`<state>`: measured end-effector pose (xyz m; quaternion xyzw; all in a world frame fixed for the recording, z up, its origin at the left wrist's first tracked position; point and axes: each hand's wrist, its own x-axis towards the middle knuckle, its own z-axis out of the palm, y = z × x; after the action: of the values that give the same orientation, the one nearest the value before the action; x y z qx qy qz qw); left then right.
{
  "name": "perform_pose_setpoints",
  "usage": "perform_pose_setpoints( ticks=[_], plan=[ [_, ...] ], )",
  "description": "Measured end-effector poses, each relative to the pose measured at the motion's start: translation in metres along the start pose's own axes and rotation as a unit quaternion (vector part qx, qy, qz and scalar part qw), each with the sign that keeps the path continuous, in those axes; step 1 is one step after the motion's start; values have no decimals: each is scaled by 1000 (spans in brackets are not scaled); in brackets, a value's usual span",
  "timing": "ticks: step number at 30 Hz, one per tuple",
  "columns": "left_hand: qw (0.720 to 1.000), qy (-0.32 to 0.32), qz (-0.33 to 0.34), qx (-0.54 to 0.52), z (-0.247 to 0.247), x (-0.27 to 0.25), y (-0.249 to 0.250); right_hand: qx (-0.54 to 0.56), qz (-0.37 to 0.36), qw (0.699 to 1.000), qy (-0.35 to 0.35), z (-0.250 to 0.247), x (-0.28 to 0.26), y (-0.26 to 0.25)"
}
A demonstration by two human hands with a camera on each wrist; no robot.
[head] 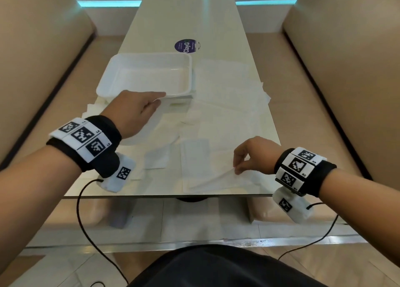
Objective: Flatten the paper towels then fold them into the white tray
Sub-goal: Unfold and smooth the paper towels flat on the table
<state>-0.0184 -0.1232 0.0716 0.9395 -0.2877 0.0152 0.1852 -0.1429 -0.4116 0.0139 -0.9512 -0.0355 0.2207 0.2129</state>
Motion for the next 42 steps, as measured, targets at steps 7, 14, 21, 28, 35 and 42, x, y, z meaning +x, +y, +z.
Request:
perform_pose_setpoints(
  ticks=[7, 14, 21, 28, 35, 42],
  plan=[
    [999, 49, 11, 5, -7, -12, -6, 6, -41, 996, 83, -4, 3, -8],
    [957, -262, 32, 120, 68, -45, -21, -17, -15, 999, 29, 3, 4, -23],
    [977, -183, -53, 101, 51, -38, -39, -16, -2, 1000, 16, 4, 5, -20],
    [994, -78, -42, 66, 26, -30, -52, -20, -15, 1000, -6, 12, 7, -22],
    [943, -290, -42, 156, 79, -66, -55, -25, -24, 999, 0, 12, 5, -16],
    [951, -282, -65, 110, 64, -65, -47, -31, -22, 998, 53, 17, 0, -8]
  ],
)
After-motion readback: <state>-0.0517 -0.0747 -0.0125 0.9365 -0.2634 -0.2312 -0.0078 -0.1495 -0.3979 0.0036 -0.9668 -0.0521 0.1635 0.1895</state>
